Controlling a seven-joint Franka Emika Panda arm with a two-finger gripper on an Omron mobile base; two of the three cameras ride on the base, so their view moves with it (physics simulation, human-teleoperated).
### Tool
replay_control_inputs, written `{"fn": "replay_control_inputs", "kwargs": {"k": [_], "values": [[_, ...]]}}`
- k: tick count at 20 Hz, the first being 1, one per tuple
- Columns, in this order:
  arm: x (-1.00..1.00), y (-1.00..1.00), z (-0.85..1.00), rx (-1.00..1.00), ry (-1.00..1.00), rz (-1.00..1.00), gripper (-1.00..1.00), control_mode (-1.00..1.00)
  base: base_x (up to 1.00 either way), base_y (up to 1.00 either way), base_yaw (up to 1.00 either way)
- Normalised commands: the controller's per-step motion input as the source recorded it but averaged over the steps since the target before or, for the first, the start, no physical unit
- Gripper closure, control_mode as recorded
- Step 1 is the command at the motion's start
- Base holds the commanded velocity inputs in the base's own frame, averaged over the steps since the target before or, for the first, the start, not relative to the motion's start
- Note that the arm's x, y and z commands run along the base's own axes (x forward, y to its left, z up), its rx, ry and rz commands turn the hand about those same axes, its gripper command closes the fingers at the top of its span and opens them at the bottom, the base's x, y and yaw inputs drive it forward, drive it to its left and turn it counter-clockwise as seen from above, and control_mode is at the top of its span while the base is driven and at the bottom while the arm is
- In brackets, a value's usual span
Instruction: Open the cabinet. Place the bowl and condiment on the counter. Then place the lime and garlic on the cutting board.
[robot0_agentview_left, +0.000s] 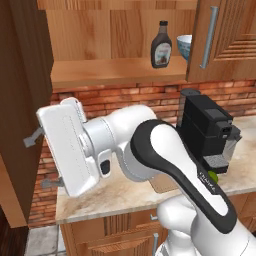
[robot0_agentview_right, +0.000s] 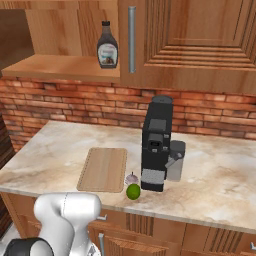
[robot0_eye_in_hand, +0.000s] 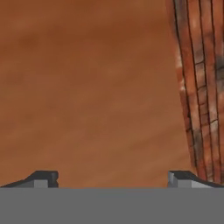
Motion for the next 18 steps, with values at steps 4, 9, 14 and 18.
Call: {"fn": "replay_control_inputs", "kwargs": {"k": [4, 9, 14, 18], "values": [[-0.19, -0.04, -0.01, -0.02, -0.06, 0.02, -1.00, -1.00, 0.00, 0.00, 0.00], [-0.09, -0.29, 0.02, -0.05, -0.14, 0.04, -1.00, -1.00, 0.00, 0.00, 0.00], [0.00, -0.50, 0.10, -0.06, -0.20, 0.00, -1.00, -1.00, 0.00, 0.00, 0.00], [0.00, -0.50, 0.13, -0.11, -0.30, 0.00, -1.00, -1.00, 0.00, 0.00, 0.00]]}}
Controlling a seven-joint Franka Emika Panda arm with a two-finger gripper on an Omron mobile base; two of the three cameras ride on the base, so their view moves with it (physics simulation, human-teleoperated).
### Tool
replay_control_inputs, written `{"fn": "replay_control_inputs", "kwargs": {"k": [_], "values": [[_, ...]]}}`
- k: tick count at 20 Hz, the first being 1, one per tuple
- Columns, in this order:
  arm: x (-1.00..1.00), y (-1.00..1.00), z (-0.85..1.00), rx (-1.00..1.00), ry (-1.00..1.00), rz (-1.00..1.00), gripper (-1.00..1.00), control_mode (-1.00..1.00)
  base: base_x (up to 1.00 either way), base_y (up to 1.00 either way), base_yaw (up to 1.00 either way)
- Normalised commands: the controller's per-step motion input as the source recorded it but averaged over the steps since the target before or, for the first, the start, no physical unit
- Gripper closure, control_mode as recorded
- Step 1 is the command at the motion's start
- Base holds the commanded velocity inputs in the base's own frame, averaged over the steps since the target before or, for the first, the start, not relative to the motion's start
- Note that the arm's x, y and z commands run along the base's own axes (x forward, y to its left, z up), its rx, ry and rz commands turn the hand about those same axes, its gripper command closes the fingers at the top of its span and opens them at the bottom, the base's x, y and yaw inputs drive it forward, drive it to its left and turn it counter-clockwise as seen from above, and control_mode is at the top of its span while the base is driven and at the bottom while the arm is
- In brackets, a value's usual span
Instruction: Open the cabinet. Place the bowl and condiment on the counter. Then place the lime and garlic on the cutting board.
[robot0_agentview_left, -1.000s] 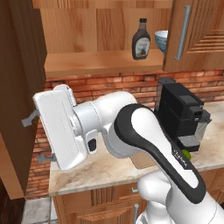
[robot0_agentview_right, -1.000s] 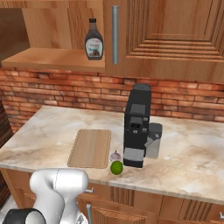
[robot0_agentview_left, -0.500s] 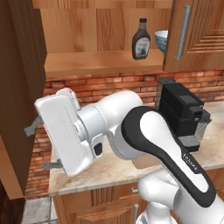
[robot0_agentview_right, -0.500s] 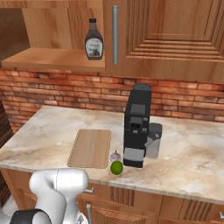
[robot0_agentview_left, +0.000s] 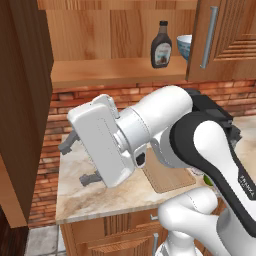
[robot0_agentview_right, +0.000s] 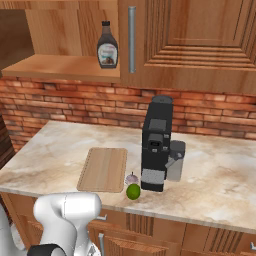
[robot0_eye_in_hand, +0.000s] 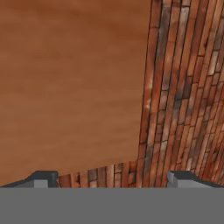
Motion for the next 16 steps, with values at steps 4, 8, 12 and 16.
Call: {"fn": "replay_control_inputs", "kwargs": {"k": [4, 8, 12, 16], "values": [[0.00, -0.50, 0.07, -0.13, -0.37, 0.00, -1.00, -1.00, 0.00, 0.00, 0.00], [0.06, -0.52, 0.00, -0.12, -0.38, 0.00, -1.00, -1.00, 0.00, 0.00, 0.00], [0.17, -0.55, 0.00, -0.12, -0.34, 0.00, -1.00, -1.00, 0.00, 0.00, 0.00], [0.18, -0.53, 0.00, -0.12, -0.33, 0.00, -1.00, -1.00, 0.00, 0.00, 0.00]]}}
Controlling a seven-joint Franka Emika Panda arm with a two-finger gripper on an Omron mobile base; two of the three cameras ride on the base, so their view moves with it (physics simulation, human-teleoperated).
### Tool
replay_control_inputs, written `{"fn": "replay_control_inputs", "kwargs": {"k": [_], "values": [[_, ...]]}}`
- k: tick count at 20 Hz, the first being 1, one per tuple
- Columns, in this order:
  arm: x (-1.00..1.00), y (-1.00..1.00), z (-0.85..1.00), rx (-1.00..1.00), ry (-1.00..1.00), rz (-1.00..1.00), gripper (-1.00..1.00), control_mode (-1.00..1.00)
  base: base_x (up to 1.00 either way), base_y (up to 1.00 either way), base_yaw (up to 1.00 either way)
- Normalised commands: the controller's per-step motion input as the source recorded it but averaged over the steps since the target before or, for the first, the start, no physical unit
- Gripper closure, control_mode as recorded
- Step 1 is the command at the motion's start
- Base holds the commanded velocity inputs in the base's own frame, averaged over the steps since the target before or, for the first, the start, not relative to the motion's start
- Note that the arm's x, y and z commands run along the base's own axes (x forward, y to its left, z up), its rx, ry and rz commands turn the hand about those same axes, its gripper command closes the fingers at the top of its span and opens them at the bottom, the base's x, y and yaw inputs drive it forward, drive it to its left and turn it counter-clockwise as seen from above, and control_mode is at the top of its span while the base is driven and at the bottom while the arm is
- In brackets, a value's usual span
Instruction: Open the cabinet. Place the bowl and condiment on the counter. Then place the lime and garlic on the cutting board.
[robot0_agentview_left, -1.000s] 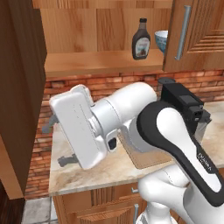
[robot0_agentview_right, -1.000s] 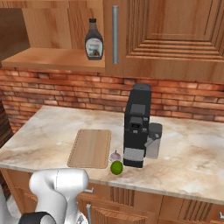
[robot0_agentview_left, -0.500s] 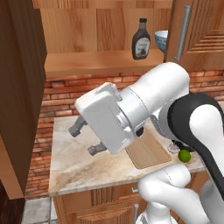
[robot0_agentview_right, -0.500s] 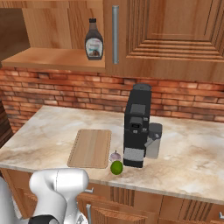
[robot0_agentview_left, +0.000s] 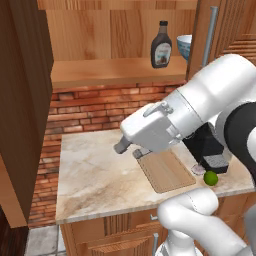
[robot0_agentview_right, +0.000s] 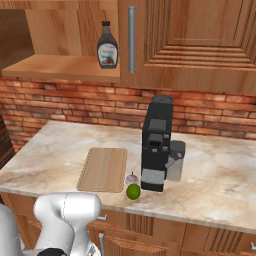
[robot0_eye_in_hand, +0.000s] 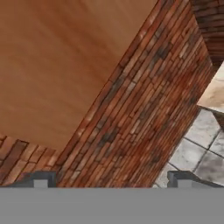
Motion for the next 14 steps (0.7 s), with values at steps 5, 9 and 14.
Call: {"fn": "replay_control_inputs", "kwargs": {"k": [5, 9, 14], "values": [[0.17, -0.52, -0.01, -0.11, -0.33, 0.00, -1.00, -1.00, 0.00, 0.00, 0.00], [0.00, -0.48, -0.26, -0.06, -0.46, 0.00, -1.00, -1.00, 0.00, 0.00, 0.00], [0.05, -0.41, -0.12, -0.11, -0.44, -0.02, -1.00, -1.00, 0.00, 0.00, 0.00]]}}
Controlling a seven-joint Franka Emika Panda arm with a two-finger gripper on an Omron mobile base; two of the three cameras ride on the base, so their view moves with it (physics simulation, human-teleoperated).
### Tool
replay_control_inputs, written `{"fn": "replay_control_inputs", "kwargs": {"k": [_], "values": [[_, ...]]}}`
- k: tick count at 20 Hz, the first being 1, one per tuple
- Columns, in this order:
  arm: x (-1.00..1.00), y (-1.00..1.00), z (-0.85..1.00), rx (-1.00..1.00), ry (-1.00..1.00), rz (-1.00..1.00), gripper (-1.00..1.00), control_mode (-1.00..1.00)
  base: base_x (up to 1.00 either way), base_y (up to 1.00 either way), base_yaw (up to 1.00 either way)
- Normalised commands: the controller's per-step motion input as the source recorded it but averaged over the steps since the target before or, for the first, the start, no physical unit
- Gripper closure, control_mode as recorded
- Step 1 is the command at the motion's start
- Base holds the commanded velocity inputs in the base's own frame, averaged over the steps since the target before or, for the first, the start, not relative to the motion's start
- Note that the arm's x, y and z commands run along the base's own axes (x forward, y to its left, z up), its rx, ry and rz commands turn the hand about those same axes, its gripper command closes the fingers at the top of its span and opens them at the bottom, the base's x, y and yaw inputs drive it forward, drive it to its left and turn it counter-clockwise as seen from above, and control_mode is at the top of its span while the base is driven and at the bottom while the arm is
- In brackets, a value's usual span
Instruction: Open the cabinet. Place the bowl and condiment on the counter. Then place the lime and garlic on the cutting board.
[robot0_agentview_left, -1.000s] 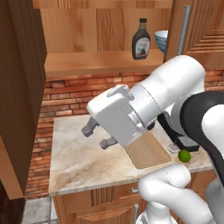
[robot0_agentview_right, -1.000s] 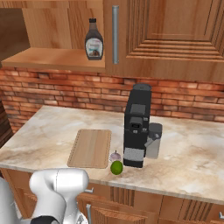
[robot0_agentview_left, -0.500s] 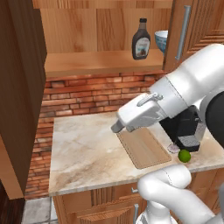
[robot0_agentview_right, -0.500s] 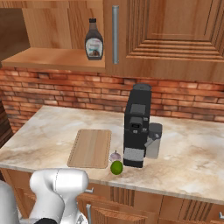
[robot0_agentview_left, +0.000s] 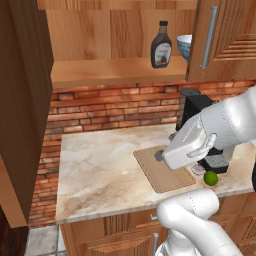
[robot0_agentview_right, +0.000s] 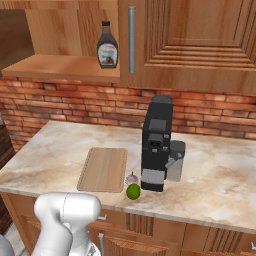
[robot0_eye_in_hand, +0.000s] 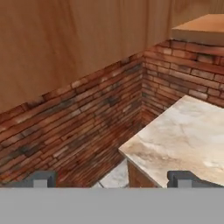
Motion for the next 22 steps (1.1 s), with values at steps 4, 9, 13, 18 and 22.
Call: {"fn": "replay_control_inputs", "kwargs": {"k": [4, 9, 13, 18, 22], "values": [[0.20, -0.42, -0.01, -0.09, -0.34, -0.09, -1.00, -1.00, 0.00, 0.00, 0.00], [0.39, -0.51, 0.00, -0.05, -0.23, -0.10, -1.00, -1.00, 0.00, 0.00, 0.00], [0.52, -0.56, 0.00, -0.01, -0.18, -0.09, -1.00, -1.00, 0.00, 0.00, 0.00], [0.53, -0.53, 0.00, 0.00, -0.14, -0.10, -1.00, -1.00, 0.00, 0.00, 0.00], [0.52, -0.43, 0.03, 0.00, -0.14, -0.12, -1.00, -1.00, 0.00, 0.00, 0.00]]}}
